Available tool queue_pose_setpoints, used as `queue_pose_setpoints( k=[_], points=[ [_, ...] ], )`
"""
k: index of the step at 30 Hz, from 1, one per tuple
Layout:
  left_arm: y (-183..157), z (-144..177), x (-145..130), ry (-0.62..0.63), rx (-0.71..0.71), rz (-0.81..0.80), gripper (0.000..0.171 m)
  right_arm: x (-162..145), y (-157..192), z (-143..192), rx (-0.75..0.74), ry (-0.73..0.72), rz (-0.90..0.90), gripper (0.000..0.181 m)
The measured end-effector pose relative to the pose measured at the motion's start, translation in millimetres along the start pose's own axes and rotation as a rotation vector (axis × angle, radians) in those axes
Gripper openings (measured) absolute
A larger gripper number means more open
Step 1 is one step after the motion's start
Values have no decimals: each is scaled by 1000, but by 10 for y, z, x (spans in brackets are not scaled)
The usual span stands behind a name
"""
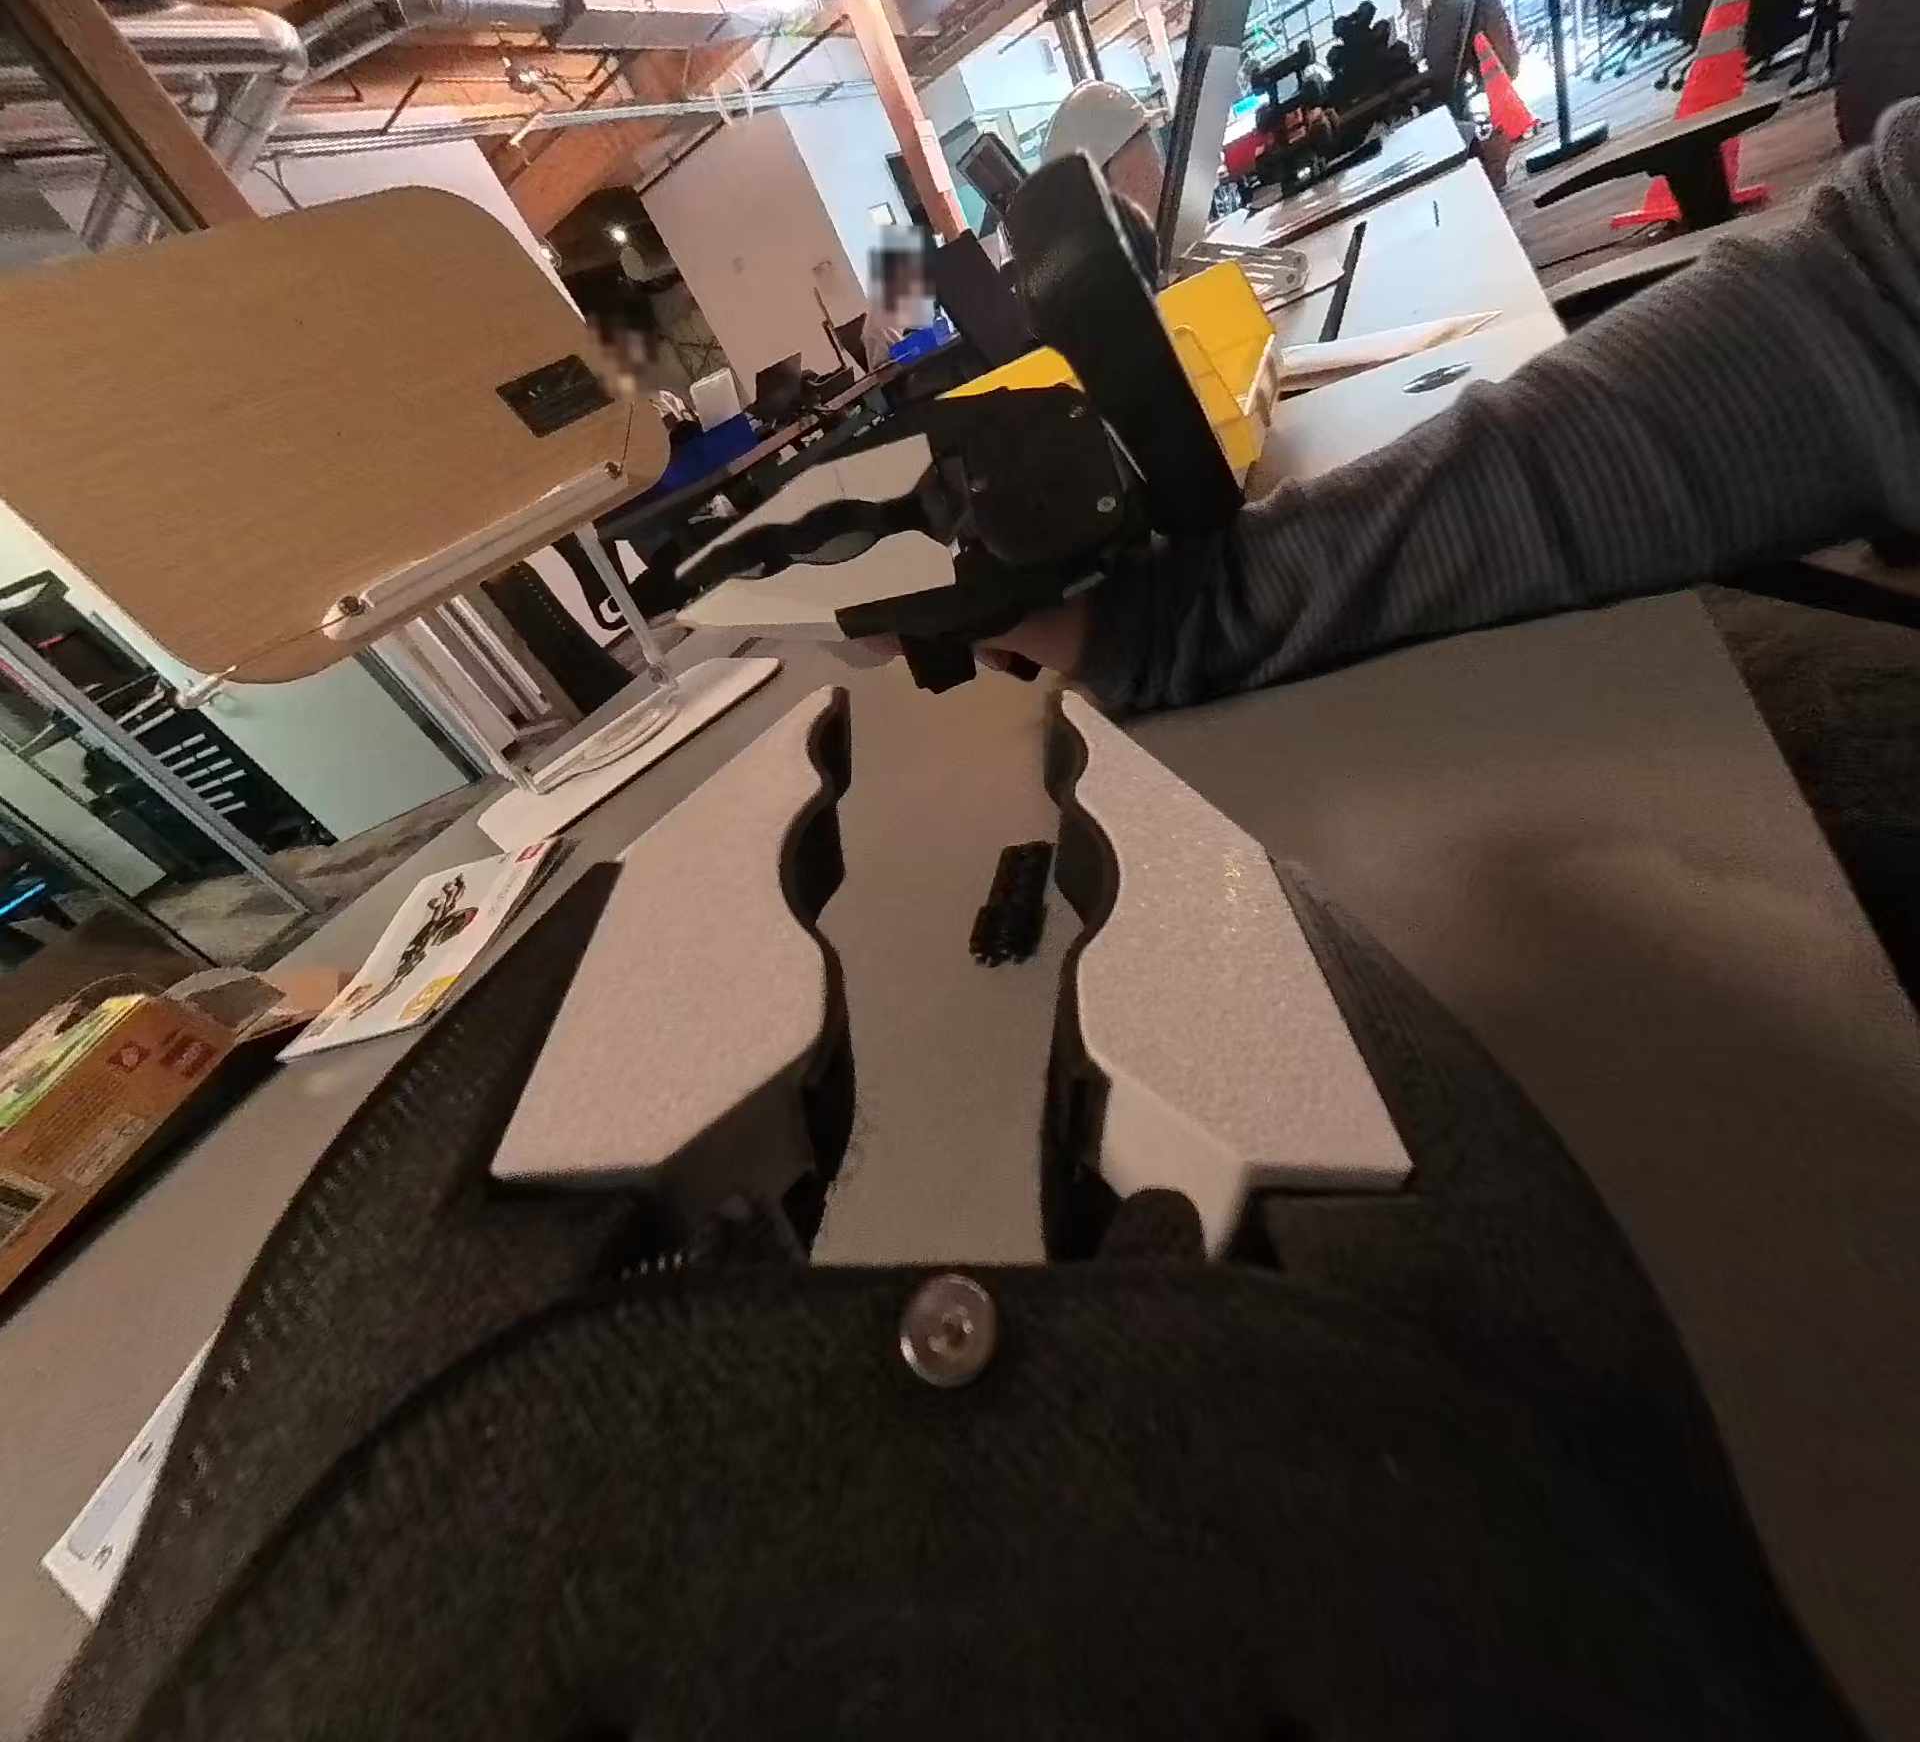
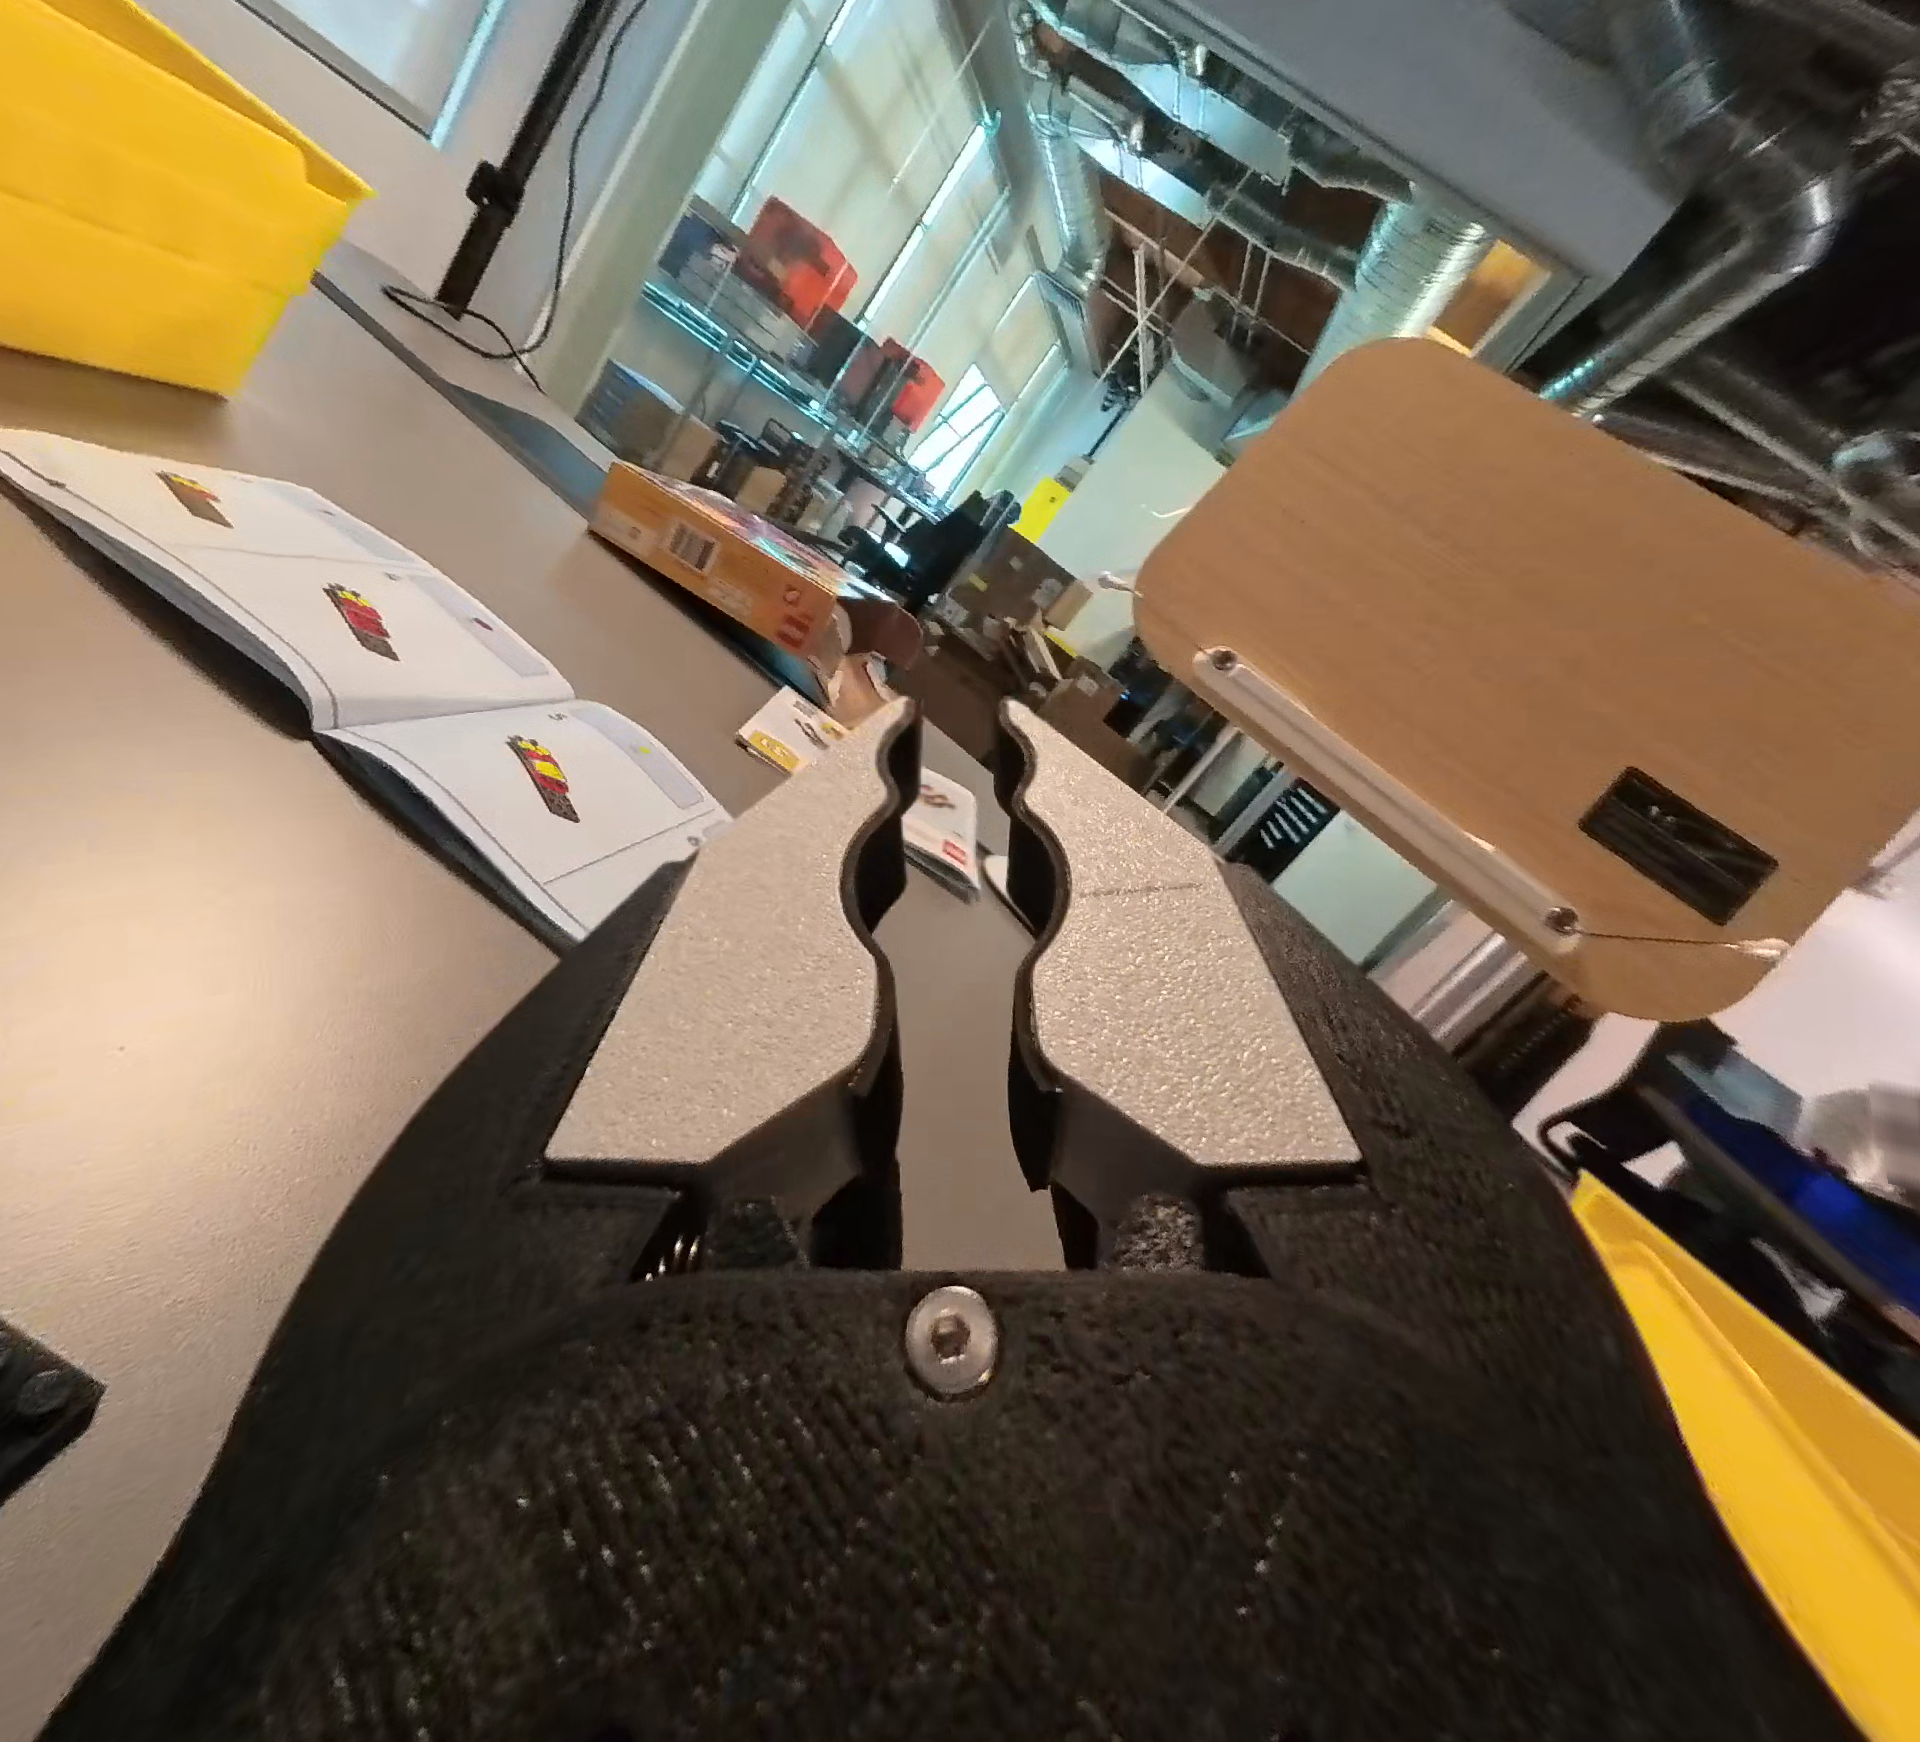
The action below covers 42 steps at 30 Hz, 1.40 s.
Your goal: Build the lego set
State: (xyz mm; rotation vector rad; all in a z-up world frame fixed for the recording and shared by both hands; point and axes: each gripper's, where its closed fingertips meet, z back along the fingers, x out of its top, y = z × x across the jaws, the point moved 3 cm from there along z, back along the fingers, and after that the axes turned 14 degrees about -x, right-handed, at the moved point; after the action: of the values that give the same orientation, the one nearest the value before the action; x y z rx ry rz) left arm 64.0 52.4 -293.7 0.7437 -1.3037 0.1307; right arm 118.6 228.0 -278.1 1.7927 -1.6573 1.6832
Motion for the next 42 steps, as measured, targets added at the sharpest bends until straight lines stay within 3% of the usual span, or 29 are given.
queue_pose_setpoints(
  k=[8,13,16,20,23,26,28,30,34,38,42],
  points=[
    [10,37,33,-23,-7,74,36,-133,-144,-62,-59,66,-64,11],
    [-18,132,299,-54,-8,106,35,-161,-220,-63,-82,82,-119,11],
    [14,390,485,-103,32,165,36,-163,-214,-68,-73,83,-134,10],
    [47,900,606,-176,79,331,39,-150,-187,-74,-56,76,-142,10],
    [137,1331,712,-185,165,356,39,-151,-175,-81,-48,76,-151,10],
    [471,1854,720,-42,378,290,39,-162,-174,-88,-44,83,-167,10],
    [825,2259,613,159,563,273,39,-175,-178,-94,-43,89,-177,10],
    [1137,2570,384,413,646,324,41,-194,-180,-102,-42,101,-187,10],
    [1560,2797,-178,770,526,526,37,-227,-207,-112,-52,117,-207,10],
    [1897,2751,-618,872,381,782,30,-262,-231,-126,-62,132,-219,10],
    [2123,2754,-1107,1021,328,958,21,-278,-242,-129,-67,140,-223,10]
  ],
)
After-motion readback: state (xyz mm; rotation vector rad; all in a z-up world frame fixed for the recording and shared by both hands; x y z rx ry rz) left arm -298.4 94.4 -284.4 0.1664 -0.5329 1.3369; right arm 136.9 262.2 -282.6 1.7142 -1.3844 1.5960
